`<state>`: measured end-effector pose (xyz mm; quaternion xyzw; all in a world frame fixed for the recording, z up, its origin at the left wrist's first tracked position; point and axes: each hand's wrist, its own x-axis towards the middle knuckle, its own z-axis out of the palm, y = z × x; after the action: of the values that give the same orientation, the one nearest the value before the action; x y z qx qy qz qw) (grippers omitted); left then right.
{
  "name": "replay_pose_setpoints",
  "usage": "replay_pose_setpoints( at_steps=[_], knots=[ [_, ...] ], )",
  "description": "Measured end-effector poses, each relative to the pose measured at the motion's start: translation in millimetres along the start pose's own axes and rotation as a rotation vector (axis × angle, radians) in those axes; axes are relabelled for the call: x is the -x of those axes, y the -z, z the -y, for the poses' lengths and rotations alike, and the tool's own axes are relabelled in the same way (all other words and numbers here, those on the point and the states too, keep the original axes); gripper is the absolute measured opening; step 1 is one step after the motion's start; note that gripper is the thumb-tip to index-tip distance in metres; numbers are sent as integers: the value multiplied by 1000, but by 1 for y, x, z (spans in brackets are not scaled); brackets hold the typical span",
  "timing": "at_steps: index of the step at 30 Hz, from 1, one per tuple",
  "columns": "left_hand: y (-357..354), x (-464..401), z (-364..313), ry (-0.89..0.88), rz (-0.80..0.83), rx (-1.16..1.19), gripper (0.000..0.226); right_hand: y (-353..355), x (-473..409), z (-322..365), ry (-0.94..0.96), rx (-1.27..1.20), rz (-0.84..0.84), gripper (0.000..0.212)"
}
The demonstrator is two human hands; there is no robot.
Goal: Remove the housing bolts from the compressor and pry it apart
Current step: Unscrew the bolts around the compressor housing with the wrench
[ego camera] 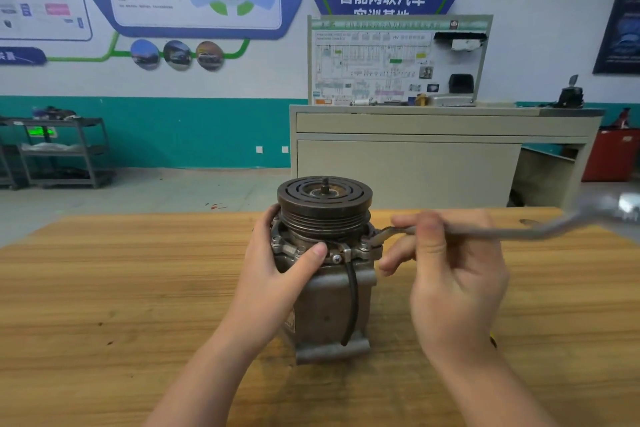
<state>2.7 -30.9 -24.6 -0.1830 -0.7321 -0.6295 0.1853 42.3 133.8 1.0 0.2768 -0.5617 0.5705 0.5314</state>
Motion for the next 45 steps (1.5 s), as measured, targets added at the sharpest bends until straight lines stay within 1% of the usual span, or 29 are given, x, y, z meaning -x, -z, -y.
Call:
replay_pose_setpoints(
  at_steps=[2,4,5,7,8,10,11,12,13,15,16,17,18,19,20,21,23,25,28,32,34,36,37,38,39,40,41,43,45],
  knots=[
    [0,0,0,-9,-7,3,73,-2,10,-2,238,159,157,11],
    [0,1,-1,-7,-11,-3,71,-6,19,-3,418,303,251,9],
    [0,1,-1,-4,-12,-5,69,-8,22,-5,449,346,258,10],
    [0,1,-1,-7,-17,0,68,-11,25,-6,395,338,178,18],
    [0,1,-1,-5,-20,-2,68,-12,25,-6,309,248,102,20],
    [0,2,-1,10,-15,-5,68,-13,20,-6,61,-40,-96,22],
    [0,2,-1,18,-10,-1,66,-11,14,-7,-98,-158,-204,23],
    [0,2,0,24,-5,0,64,-7,5,-9,-297,-266,-284,24],
    [1,1,0,28,-5,2,63,-2,-4,-12,-521,-387,-323,26],
    [1,1,0,35,-7,9,62,9,-23,-19,-946,-613,-318,30],
    [0,1,0,36,-9,12,63,14,-29,-20,-1084,-704,-319,30],
    [0,1,0,35,-12,15,65,18,-34,-21,-1137,-775,-342,29],
    [0,1,0,34,-13,18,66,21,-36,-22,-1118,-826,-383,27],
    [0,1,0,31,-13,22,68,21,-36,-21,-1059,-848,-431,26],
    [0,1,0,30,-13,25,71,21,-35,-19,-982,-814,-470,25],
    [0,1,1,29,-14,27,73,20,-35,-17,-896,-731,-483,23],
    [0,1,1,34,-13,24,76,16,-32,-11,-701,-530,-445,21],
    [0,1,1,34,-12,23,77,11,-26,-7,-520,-355,-361,21],
    [1,1,-1,26,-3,42,83,5,-15,-1,-314,-159,-198,20],
    [3,0,-2,15,8,55,72,4,-2,-1,31,40,68,10],
    [3,-1,0,9,9,54,70,3,6,-4,205,122,173,16],
    [5,-2,1,7,15,49,75,-1,11,-5,379,240,246,18],
    [7,-4,2,10,18,52,77,-3,14,-5,427,287,254,19],
    [8,-5,3,15,21,57,77,-4,17,-6,431,298,238,23],
    [10,-6,3,23,27,59,73,-6,19,-5,377,254,199,26],
    [11,-6,4,33,38,59,69,-9,19,-4,262,148,129,26],
    [12,-7,4,43,51,61,66,-10,18,-2,100,-1,29,25],
    [11,-6,6,61,64,84,67,-9,10,-2,-310,-284,-204,30],
    [10,-6,7,81,58,103,70,-4,-4,-6,-728,-564,-325,31]
  ],
)
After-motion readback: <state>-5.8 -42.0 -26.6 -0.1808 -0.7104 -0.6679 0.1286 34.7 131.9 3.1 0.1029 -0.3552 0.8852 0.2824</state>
